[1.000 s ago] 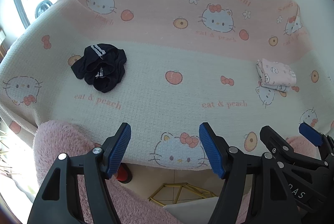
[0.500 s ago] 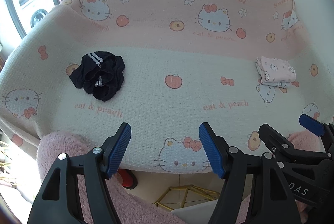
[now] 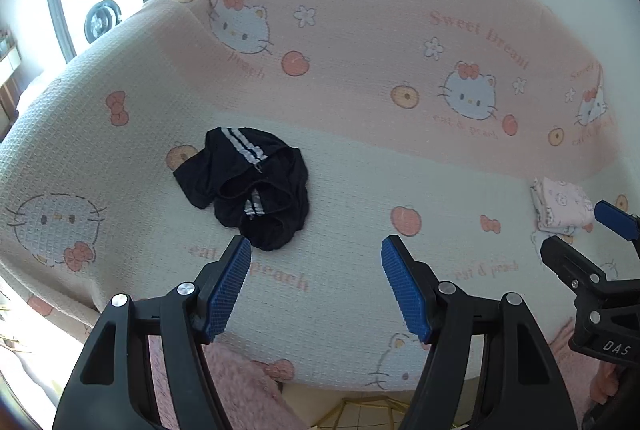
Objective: Fold clothes
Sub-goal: 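Move both grippers toward the crumpled navy striped shorts, then grasp the shorts waistband with the left gripper while the right gripper grasps another edge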
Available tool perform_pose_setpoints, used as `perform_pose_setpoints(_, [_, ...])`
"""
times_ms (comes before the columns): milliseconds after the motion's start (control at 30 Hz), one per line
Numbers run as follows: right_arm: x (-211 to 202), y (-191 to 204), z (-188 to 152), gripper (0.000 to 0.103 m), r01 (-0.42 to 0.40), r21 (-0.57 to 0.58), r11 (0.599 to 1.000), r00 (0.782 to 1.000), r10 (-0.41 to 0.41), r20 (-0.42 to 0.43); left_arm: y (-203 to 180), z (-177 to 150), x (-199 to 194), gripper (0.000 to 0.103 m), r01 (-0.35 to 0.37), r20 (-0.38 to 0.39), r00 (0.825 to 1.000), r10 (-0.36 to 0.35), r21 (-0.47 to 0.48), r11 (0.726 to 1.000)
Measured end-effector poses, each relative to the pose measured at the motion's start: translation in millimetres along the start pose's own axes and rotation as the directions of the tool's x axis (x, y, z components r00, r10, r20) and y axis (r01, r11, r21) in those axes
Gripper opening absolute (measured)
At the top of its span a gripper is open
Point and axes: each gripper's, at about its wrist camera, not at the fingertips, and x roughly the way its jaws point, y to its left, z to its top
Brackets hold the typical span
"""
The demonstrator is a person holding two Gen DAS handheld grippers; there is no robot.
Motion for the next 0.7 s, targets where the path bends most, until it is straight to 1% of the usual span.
perform_pose_setpoints(67, [19.6,19.7,10.6,0.102,-0.02,-0.041,0.999,1.0,0.02,-0.005,24.4,12.2,15.5,0.07,-0.012,-0.013,1.0,0.012,-0.04,0.999])
perform_pose_setpoints(167, [60.1,49.4,26.8,0.102,-0.064,-0.093,0.994,0.998,0.062,-0.024,58.7,27.2,42.2,0.07,0.0,-0.042,0.999,-0.003,-0.066,0.998])
perform_pose_setpoints(200, [77.2,59.3,32.5,0.102,-0.109,-0.105,0.988,0.993,0.104,-0.05,69.9,32.7,51.6,0.07,0.005,-0.048,0.999,-0.009,-0.077,0.997])
perform_pose_setpoints(233, [94.3,69.2,38.1,0.101,-0.156,-0.116,0.981,0.986,0.147,-0.078,80.4,37.1,62.6,0.07,-0.003,-0.06,0.998,-0.003,-0.094,0.996])
perform_pose_setpoints(267, [110.1,79.1,43.7,0.101,-0.184,-0.117,0.976,0.979,0.172,-0.106,89.1,41.9,77.5,0.07,-0.021,-0.085,0.996,0.011,-0.111,0.994])
perform_pose_setpoints(300, [124.3,89.5,47.8,0.101,-0.2,-0.118,0.973,0.975,0.187,-0.117,97.3,47.0,93.6,0.07,-0.041,-0.113,0.993,0.027,-0.127,0.991])
perform_pose_setpoints(333, [138.6,99.9,52.0,0.101,-0.22,-0.124,0.968,0.971,0.205,-0.126,104.2,49.9,111.7,0.07,-0.067,-0.152,0.987,0.047,-0.127,0.99])
perform_pose_setpoints(367, [153.7,110.2,54.8,0.101,-0.222,-0.134,0.966,0.969,0.203,-0.142,110.7,52.1,130.4,0.07,-0.095,-0.194,0.978,0.07,-0.122,0.988])
perform_pose_setpoints(400, [168.9,120.4,57.4,0.101,-0.222,-0.144,0.964,0.967,0.199,-0.159,116.3,53.1,148.5,0.07,-0.108,-0.233,0.969,0.079,-0.112,0.988])
perform_pose_setpoints(433, [183.6,128.1,58.5,0.1,-0.232,-0.145,0.962,0.962,0.205,-0.183,120.9,53.4,164.4,0.07,-0.094,-0.264,0.963,0.062,-0.112,0.989])
perform_pose_setpoints(500, [212.0,141.5,60.4,0.096,-0.26,-0.13,0.957,0.946,0.226,-0.231,129.9,52.9,191.9,0.07,-0.049,-0.312,0.95,0.006,-0.13,0.99])
perform_pose_setpoints(567, [235.2,151.0,59.9,0.096,-0.298,-0.094,0.95,0.927,0.264,-0.266,133.6,53.1,213.8,0.07,-0.011,-0.347,0.937,-0.043,-0.152,0.988])
perform_pose_setpoints(600, [244.3,154.3,59.3,0.096,-0.316,-0.077,0.946,0.917,0.284,-0.28,132.9,53.2,223.8,0.07,-0.006,-0.363,0.931,-0.048,-0.146,0.989])
perform_pose_setpoints(667, [262.2,160.6,58.3,0.096,-0.357,-0.038,0.933,0.892,0.329,-0.309,128.1,53.3,240.8,0.07,0.007,-0.37,0.928,-0.049,-0.114,0.993])
perform_pose_setpoints(700, [270.5,164.4,56.9,0.095,-0.362,-0.021,0.932,0.881,0.334,-0.336,125.0,53.0,248.1,0.07,0.007,-0.37,0.928,-0.042,-0.095,0.995])
